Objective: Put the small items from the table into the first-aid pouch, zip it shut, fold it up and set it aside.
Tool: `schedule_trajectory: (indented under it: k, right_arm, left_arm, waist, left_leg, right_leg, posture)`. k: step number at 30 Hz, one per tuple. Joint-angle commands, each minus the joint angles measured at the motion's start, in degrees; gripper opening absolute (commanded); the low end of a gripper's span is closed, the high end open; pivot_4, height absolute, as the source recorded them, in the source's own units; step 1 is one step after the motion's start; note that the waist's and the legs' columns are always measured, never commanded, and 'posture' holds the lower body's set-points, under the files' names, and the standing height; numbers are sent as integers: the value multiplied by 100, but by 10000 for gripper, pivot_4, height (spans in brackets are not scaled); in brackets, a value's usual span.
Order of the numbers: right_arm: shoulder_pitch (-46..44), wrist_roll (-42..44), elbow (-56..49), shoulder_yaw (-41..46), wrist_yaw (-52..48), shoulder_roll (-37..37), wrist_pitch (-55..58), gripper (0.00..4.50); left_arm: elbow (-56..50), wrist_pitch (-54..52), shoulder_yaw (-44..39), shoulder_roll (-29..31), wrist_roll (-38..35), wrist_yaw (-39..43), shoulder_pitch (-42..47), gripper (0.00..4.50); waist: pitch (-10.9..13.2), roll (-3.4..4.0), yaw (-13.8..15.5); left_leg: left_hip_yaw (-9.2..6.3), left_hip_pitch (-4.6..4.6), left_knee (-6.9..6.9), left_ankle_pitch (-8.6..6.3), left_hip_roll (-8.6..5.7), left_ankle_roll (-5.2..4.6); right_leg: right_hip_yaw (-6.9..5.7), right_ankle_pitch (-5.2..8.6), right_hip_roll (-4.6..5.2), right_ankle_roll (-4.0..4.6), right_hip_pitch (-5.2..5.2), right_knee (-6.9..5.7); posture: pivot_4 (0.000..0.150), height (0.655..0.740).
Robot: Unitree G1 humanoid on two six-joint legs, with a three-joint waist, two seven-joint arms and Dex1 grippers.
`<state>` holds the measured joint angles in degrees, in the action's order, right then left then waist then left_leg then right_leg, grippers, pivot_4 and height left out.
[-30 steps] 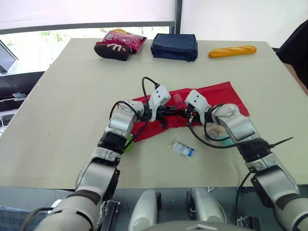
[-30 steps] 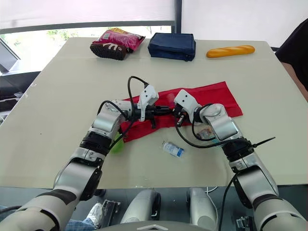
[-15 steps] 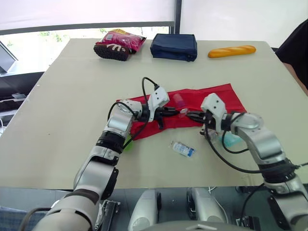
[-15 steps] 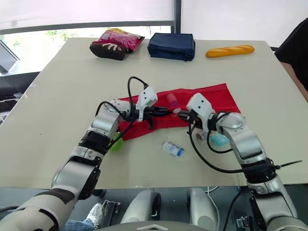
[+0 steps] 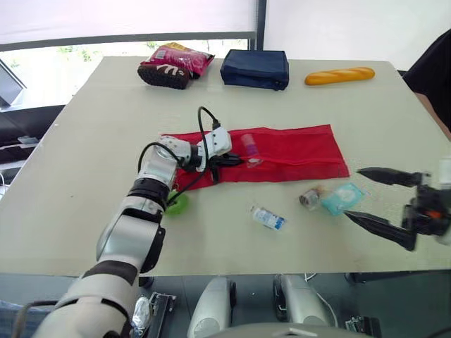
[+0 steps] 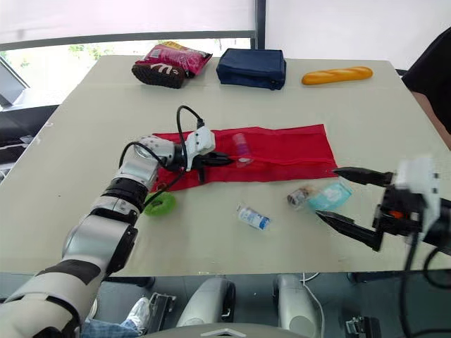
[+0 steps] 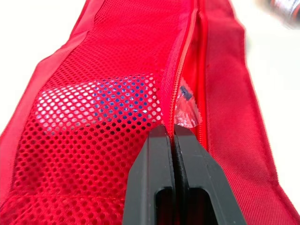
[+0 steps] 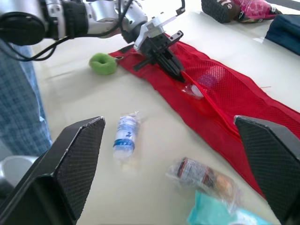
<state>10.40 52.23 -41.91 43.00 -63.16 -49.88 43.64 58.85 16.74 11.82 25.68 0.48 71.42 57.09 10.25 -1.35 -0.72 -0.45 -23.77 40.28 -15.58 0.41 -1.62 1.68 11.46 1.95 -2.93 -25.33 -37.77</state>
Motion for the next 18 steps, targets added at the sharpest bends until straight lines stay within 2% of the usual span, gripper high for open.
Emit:
schedule_trajectory:
  k: [1, 5, 10, 14, 18]
  right_arm:
    - [327, 254, 4, 746, -420, -304, -49, 44201]
    - [541, 206, 209, 1207, -832, -656, -122, 44201]
    - [517, 178, 300, 1206, -876, -809, -206, 44201]
    - [427, 134, -37, 683, -454, -660, -361, 44201]
    - [220, -204, -527, -304, 359, -451, -500, 44201]
  left_arm:
    - [379, 371, -145, 27, 12, 163, 297, 0]
    - [679, 613, -157, 53, 79, 298, 421, 0]
    - [875, 741, -187, 19, 154, 248, 526, 0]
    - [895, 799, -239, -7, 152, 288, 537, 0]
    - [867, 849, -260, -18, 162, 343, 510, 0]
  waist:
    - [0, -1, 2]
    - [1, -3, 5]
    - [2, -4, 5]
    - [2, -5, 3]
    - [2, -5, 7]
  left_leg:
    - [0, -2, 1, 0, 0, 0]
    - [0, -5, 1, 0, -2, 0]
    - [0, -4, 1, 0, 0, 0]
    - [-1, -4, 1, 0, 0, 0]
    - [-1, -5, 1, 0, 1, 0]
  right_leg:
    - [0, 0, 0, -1, 0, 0]
    - [1, 0, 2, -1, 0, 3]
    - [0, 1, 2, -3, 0, 3]
    - [1, 1, 2, -3, 0, 3]
    - [0, 1, 1, -3, -1, 2]
  posture:
    - [1500, 7105]
    - [1500, 7105]
    - [1500, 7105]
    - [1500, 7105]
    - [1500, 7105]
